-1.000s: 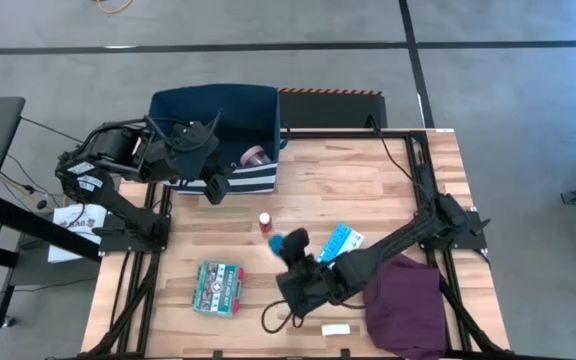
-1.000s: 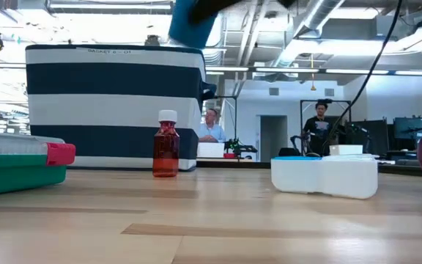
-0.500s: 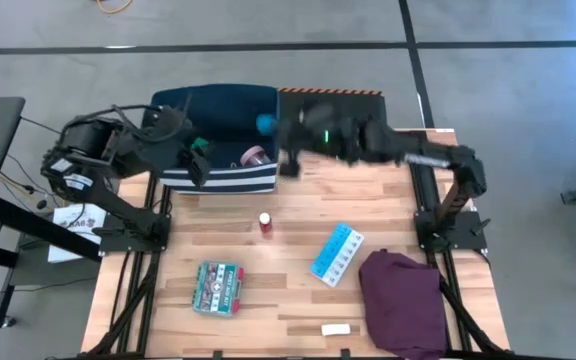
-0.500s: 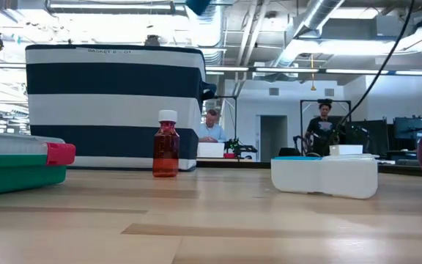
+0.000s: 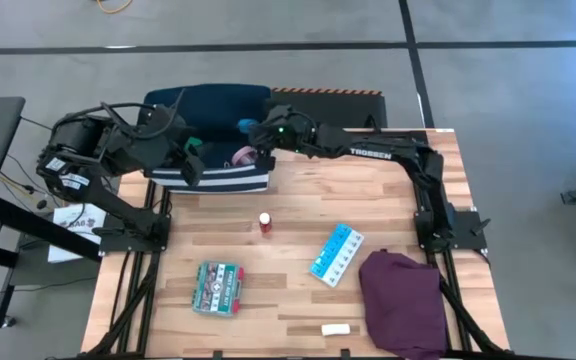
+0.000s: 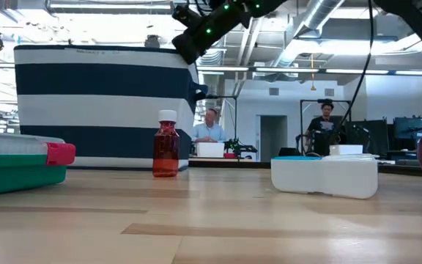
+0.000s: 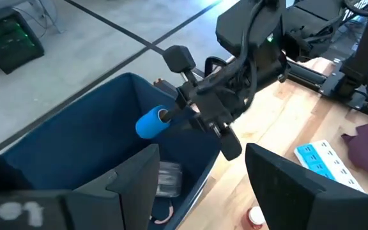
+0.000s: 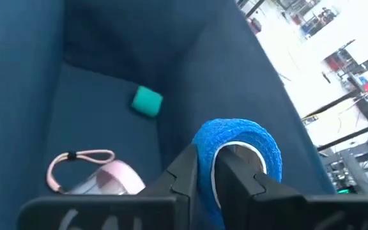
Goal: Pick & place medical supplies in basket/bin
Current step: Put the blue bandage into the blue bin, then put the orange pill bottle into the blue bin
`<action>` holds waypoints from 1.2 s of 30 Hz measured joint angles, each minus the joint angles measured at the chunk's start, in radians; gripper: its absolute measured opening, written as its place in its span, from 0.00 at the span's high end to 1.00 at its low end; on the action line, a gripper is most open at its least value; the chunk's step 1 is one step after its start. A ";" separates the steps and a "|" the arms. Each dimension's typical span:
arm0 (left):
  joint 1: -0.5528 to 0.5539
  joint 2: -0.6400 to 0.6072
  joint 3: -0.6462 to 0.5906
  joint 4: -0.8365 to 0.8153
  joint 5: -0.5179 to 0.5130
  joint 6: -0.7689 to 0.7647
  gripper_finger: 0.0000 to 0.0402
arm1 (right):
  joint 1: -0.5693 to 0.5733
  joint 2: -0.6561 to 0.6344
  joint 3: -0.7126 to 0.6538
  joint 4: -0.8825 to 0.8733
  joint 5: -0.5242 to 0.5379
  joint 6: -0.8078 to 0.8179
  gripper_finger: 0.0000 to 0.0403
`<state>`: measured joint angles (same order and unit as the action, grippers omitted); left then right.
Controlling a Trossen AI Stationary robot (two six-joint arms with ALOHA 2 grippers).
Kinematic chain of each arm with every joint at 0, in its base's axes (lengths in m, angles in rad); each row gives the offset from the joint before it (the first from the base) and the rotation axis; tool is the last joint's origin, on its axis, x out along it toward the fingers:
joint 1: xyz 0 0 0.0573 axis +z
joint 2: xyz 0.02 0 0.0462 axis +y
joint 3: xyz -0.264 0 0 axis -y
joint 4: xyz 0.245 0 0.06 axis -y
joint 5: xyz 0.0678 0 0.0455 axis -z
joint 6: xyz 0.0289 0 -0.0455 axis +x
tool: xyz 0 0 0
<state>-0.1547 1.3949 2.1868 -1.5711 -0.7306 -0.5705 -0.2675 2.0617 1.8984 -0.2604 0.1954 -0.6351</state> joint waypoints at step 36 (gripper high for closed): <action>-0.003 0.001 -0.025 0.000 0.070 -0.016 0.45 | 0.364 -0.301 0.043 -0.230 0.566 -0.219 0.66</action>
<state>-0.1574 1.3956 2.1616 -1.5714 -0.6607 -0.5860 0.0962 1.7608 1.9415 -0.4902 0.7618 -0.8537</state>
